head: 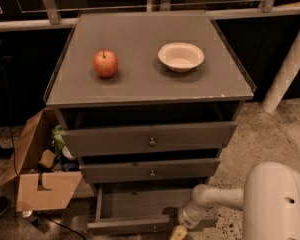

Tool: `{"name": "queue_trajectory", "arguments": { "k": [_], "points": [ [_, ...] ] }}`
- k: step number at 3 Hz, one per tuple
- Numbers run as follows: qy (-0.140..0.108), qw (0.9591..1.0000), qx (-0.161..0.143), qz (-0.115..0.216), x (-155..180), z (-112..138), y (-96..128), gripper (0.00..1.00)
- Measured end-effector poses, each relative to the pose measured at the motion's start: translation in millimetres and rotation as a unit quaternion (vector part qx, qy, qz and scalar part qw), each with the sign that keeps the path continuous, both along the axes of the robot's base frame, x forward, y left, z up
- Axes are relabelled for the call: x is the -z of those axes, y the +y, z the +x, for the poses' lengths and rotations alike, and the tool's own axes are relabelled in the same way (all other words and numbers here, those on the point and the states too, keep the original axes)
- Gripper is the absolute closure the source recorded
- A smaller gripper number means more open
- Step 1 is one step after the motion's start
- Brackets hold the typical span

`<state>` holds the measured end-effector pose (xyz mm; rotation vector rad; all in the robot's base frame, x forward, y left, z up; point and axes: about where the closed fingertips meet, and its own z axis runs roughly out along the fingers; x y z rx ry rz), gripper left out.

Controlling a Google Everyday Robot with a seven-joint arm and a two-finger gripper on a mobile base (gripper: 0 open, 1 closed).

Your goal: Open bottom drawer

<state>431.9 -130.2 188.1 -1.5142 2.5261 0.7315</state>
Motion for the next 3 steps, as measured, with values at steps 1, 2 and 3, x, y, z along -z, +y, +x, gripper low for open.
{"name": "queue_trajectory", "arguments": {
  "k": [1, 2, 3],
  "points": [
    [0.016, 0.9996, 0.016, -0.015, -19.2, -32.8, -24.5, 0.0],
    [0.075, 0.9948, 0.055, -0.041, -44.8, -117.7, -70.4, 0.0],
    [0.104, 0.9898, 0.086, -0.046, -49.3, -163.7, -88.3, 0.0]
  ]
}}
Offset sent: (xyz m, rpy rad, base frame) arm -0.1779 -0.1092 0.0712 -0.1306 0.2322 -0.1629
